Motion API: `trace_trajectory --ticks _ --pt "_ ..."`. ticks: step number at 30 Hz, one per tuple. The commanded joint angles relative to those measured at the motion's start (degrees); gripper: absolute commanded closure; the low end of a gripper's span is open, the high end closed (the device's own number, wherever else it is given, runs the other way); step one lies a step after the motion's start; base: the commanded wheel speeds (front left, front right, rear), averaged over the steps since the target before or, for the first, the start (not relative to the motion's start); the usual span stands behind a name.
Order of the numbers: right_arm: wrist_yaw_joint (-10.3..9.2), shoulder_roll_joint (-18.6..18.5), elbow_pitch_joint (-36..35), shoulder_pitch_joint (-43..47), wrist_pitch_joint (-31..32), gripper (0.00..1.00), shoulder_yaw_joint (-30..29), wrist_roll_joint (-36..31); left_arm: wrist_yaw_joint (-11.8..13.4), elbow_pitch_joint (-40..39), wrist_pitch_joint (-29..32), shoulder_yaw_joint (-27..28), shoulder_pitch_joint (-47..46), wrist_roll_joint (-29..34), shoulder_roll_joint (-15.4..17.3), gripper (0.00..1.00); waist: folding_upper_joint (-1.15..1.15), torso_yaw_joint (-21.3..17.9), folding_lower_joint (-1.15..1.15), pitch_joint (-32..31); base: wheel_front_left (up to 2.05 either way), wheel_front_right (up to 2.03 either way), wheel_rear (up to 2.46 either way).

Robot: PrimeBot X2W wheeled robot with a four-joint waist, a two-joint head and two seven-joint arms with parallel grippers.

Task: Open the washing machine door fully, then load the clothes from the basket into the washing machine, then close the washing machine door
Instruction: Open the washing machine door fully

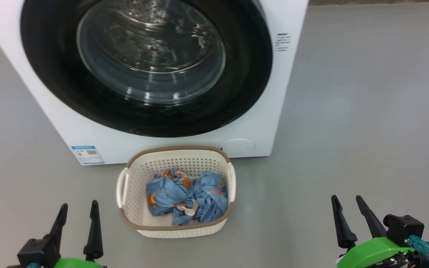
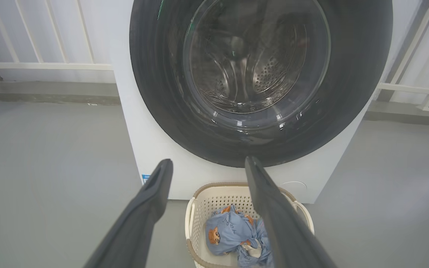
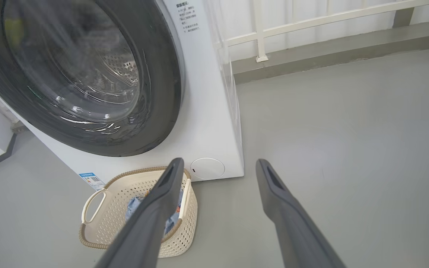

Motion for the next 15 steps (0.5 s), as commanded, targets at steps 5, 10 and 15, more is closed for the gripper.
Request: trace_trajectory --ticks 5,10,15 --pt "0.07 -0.25 -1.54 -2.31 -0.77 0.0 0.98 -0.08 -0.15 -1.59 -0.37 1.59 -2.43 -1.49 0.98 0.0 0.0 -0.04 0.0 0.08 1.08 1.04 -2.12" --pt "0.07 -0.25 -1.59 -2.21 -0.77 0.0 0.92 -0.18 -0.15 -1.57 -0.37 1.51 -2.38 -1.47 1.1 0.0 0.0 -0.01 0.0 0.01 0.67 0.67 -1.33" --pt "0.07 -0.25 -1.52 -2.17 -0.77 0.0 1.06 -0.1 -0.15 -1.36 -0.37 1.38 -2.35 -1.43 1.09 0.0 0.0 0.02 0.0 -0.02 0.27 0.27 -0.55"
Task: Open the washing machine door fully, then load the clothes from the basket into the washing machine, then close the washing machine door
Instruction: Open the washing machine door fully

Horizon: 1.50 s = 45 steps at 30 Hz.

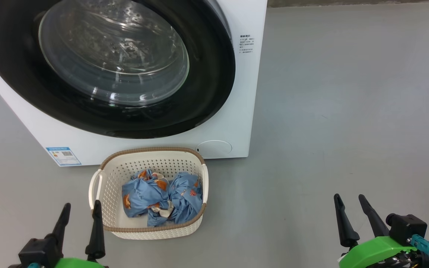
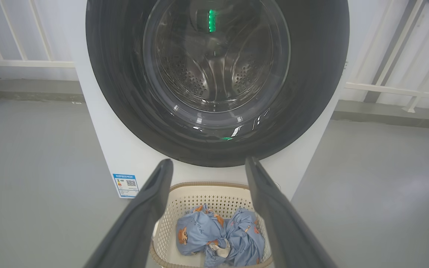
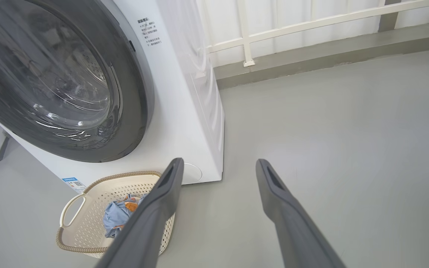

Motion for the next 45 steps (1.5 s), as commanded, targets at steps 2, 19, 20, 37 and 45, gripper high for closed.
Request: trace_trajectory --ticks 2,19,20,37,45 --pt "0.08 -0.16 -1.42 -2.08 -0.77 0.0 1.8 -0.01 -0.15 -1.27 -0.38 1.81 -2.32 -0.31 1.1 0.0 0.0 0.04 0.0 0.07 0.02 0.02 -0.04" --pt "0.08 -0.16 -2.37 -7.42 -0.77 1.0 5.53 20.56 -0.15 -0.95 -0.38 0.52 -2.16 -2.09 0.31 0.0 0.0 0.75 0.0 1.02 0.0 0.0 0.0" --pt "0.08 -0.16 -2.63 -8.21 -0.77 1.0 6.05 23.35 -0.15 -0.91 -0.38 0.51 -2.29 -2.2 0.28 0.0 0.0 0.83 0.0 1.14 0.0 0.0 0.0" --pt "0.08 -6.23 -7.43 -22.91 -0.75 1.0 13.26 54.19 -0.15 -1.15 -0.38 -1.33 -5.47 -4.97 0.12 0.0 0.0 4.66 0.0 5.99 0.0 0.0 0.0" --pt "0.08 -12.54 -8.38 -30.97 8.05 1.0 14.11 69.85 -0.15 -1.74 -0.38 -2.49 -8.16 -6.91 0.11 0.0 0.0 7.6 0.0 11.05 0.0 0.0 0.0"
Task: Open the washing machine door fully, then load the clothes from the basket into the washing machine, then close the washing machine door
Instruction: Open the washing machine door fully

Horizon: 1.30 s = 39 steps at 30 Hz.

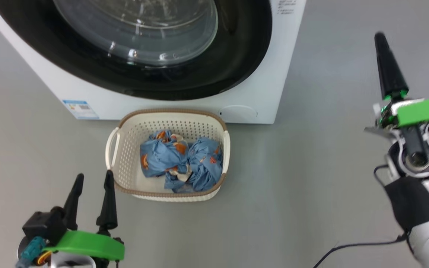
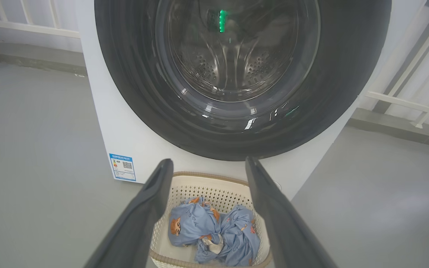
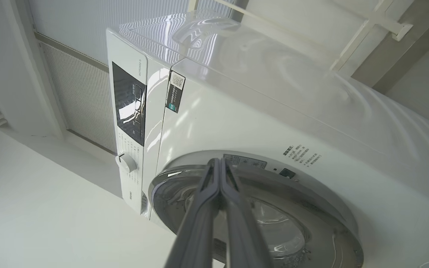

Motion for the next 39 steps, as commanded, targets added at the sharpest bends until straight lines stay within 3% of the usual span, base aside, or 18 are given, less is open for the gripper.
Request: trace_trajectory --ticks 1,9,18,39 --pt "0.08 -0.78 -2.05 -2.48 2.25 1.0 1.44 1.75 -0.15 -1.78 -0.37 1.71 -2.49 -0.52 0.69 0.0 0.0 2.1 0.0 3.06 0.0 0.0 0.0" --pt "0.08 -4.21 0.37 -9.85 14.18 1.0 1.2 7.07 -0.15 -2.42 -0.37 0.12 -5.55 -1.52 0.69 0.0 0.0 4.41 0.0 7.49 0.0 0.0 0.0" --pt "0.08 -5.37 6.71 -16.92 25.34 1.0 0.26 10.13 -0.15 -2.51 -0.37 -1.65 -7.26 -2.72 0.69 0.0 0.0 6.49 0.0 10.63 0.0 0.0 0.0" --pt "0.08 -6.02 15.42 -29.68 32.54 1.0 -1.65 8.0 -0.15 -3.92 -0.37 -4.36 -10.0 -4.4 0.69 0.0 0.0 9.43 0.0 16.37 0.0 0.0 0.0"
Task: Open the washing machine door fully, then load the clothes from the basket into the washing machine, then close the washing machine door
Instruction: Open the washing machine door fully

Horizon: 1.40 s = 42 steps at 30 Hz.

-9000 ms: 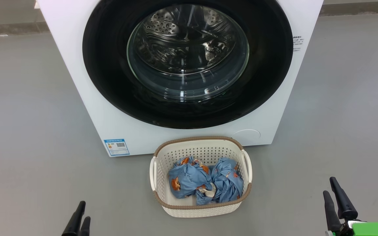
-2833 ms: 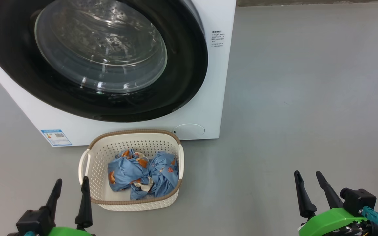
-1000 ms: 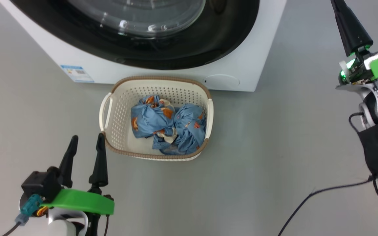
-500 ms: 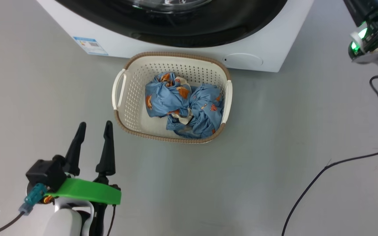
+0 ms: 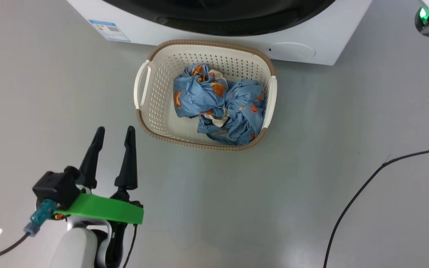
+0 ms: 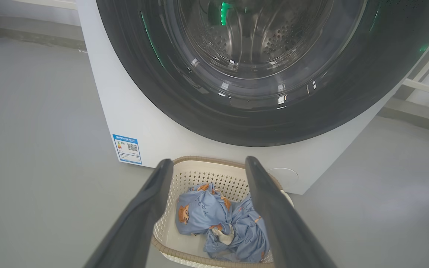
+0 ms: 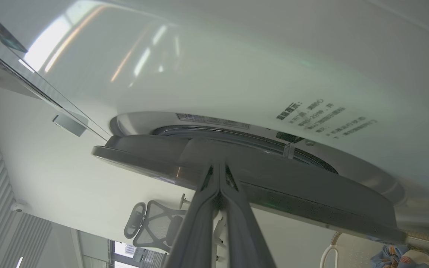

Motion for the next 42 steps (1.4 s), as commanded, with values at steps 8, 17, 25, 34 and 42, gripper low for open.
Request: trace_trajectory --ticks 8,17,25,34,42 --pt "0.08 0.46 0.93 -5.03 1.21 1.0 0.15 -1.53 -0.15 -1.98 -0.37 0.56 -2.12 -1.44 1.1 0.0 0.0 1.48 0.0 2.73 0.0 0.0 0.0" --pt "0.08 0.59 3.64 -9.3 2.52 1.0 1.1 -3.1 -0.15 -2.47 -0.37 -0.19 -3.06 -2.49 1.1 0.0 0.0 2.52 0.0 4.53 0.0 0.0 0.0" --pt "0.08 1.03 5.68 -12.14 3.54 1.0 2.44 -4.54 -0.15 -2.78 -0.37 -0.9 -3.79 -3.46 1.1 0.0 0.0 3.33 0.0 5.71 0.0 0.0 0.0" --pt "0.08 1.17 6.8 -12.81 4.83 1.0 3.68 -5.39 -0.15 -2.91 -0.37 -1.19 -4.07 -4.09 1.1 0.0 0.0 3.79 0.0 5.74 0.0 0.0 0.0" --pt "0.08 1.77 6.79 -11.68 5.99 1.0 4.71 -5.53 -0.15 -2.84 -0.37 -0.99 -3.87 -3.94 1.1 0.0 0.0 3.44 0.0 4.66 0.0 0.0 0.0"
